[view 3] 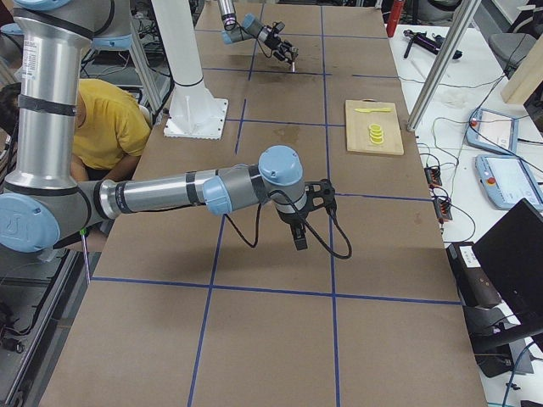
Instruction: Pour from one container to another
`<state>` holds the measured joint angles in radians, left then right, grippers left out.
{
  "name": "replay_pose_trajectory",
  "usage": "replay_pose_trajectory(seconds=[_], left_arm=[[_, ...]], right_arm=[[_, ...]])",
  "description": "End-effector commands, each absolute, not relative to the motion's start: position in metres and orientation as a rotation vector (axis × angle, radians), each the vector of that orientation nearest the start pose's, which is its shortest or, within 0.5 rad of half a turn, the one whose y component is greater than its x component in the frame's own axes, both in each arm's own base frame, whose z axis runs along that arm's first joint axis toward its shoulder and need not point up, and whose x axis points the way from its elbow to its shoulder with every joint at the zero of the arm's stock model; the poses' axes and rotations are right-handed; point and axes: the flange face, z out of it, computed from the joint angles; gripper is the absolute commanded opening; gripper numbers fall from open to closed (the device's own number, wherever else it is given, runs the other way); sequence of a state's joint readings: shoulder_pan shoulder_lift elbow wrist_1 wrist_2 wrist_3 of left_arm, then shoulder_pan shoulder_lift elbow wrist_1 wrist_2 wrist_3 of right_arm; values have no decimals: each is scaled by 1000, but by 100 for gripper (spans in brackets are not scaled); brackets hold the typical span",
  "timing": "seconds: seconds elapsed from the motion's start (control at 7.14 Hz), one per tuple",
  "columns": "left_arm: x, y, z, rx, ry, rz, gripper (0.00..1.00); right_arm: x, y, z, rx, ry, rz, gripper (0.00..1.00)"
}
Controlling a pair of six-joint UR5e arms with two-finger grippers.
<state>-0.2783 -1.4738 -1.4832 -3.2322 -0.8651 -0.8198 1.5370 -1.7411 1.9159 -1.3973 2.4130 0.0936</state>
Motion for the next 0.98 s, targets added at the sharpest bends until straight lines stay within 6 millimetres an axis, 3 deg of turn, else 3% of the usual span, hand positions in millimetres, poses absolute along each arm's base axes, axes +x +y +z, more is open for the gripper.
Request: replay_pose_trajectory(seconds=[0.0,0.14,0.84], left_arm=[[360,-308,566,1174,933,-136,60],[360,-308,566,1174,933,-136,56],[361,-307,566,1173,935,-131,55]], right_arm=[[44,-432,541,275,-852,-91,100],[44,-432,542,272,-852,-90,100],[44,-432,542,273,-852,-91,100]])
